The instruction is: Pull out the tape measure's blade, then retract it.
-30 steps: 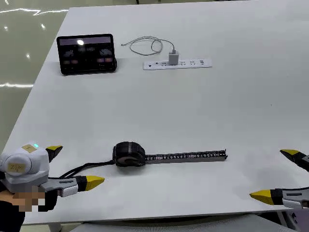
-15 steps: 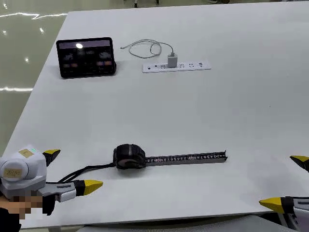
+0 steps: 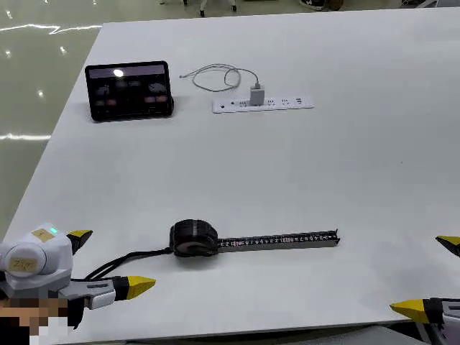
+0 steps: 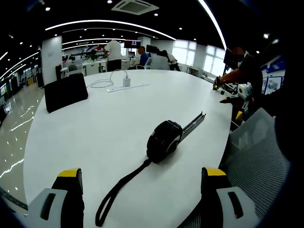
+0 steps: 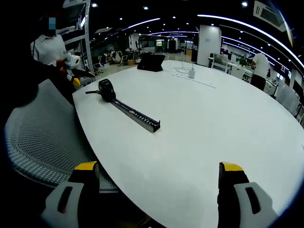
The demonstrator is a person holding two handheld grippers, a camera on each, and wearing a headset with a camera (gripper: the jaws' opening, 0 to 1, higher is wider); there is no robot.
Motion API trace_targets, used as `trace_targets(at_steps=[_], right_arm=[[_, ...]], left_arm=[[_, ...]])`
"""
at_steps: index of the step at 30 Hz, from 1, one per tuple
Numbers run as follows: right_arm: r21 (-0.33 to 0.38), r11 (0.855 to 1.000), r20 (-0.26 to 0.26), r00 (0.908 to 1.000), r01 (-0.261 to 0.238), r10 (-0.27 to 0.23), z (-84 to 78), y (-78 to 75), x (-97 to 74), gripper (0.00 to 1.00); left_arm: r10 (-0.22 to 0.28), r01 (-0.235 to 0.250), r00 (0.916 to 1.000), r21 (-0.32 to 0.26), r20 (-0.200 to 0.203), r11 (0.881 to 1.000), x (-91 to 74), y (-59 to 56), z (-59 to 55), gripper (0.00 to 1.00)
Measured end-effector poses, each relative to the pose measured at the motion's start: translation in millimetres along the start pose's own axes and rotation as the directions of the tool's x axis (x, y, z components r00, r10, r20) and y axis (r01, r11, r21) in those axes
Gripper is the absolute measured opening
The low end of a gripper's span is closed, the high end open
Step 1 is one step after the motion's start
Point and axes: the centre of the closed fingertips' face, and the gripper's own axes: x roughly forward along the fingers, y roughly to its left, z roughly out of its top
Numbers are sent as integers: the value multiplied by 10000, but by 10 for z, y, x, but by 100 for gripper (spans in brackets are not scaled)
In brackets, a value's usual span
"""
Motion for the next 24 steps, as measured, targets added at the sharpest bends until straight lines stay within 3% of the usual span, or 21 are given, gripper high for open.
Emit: trace_targets(at_steps=[5, 7, 10, 13, 18, 24], right_arm=[[-188, 9998, -1, 10000, -78, 78, 89, -11, 61, 100], [-315, 9994, 13, 9999, -135, 135, 116, -7, 73, 100], [-369, 9991, -24, 9998, -194, 193, 140, -13, 90, 100], [-479, 9983, -72, 9994, -332, 329, 175, -14, 141, 100], [-770, 9953, -243, 9981, -588, 570, 215, 4, 232, 100], [-1096, 9903, -466, 9956, -854, 807, 252, 12, 323, 100]], left_arm=[[26, -29, 9997, -98, -223, 9999, 130, -124, 31, 100], [280, -297, 9991, -558, -310, 9980, 160, -123, 17, 100], [215, -226, 9996, -631, -175, 9978, 198, -199, 68, 100], [248, -269, 9989, -556, -388, 9981, 263, -249, 107, 100], [366, -406, 9977, -693, -579, 9968, 378, -271, 209, 100], [817, -861, 9955, -993, -479, 9913, 544, -233, 347, 100]])
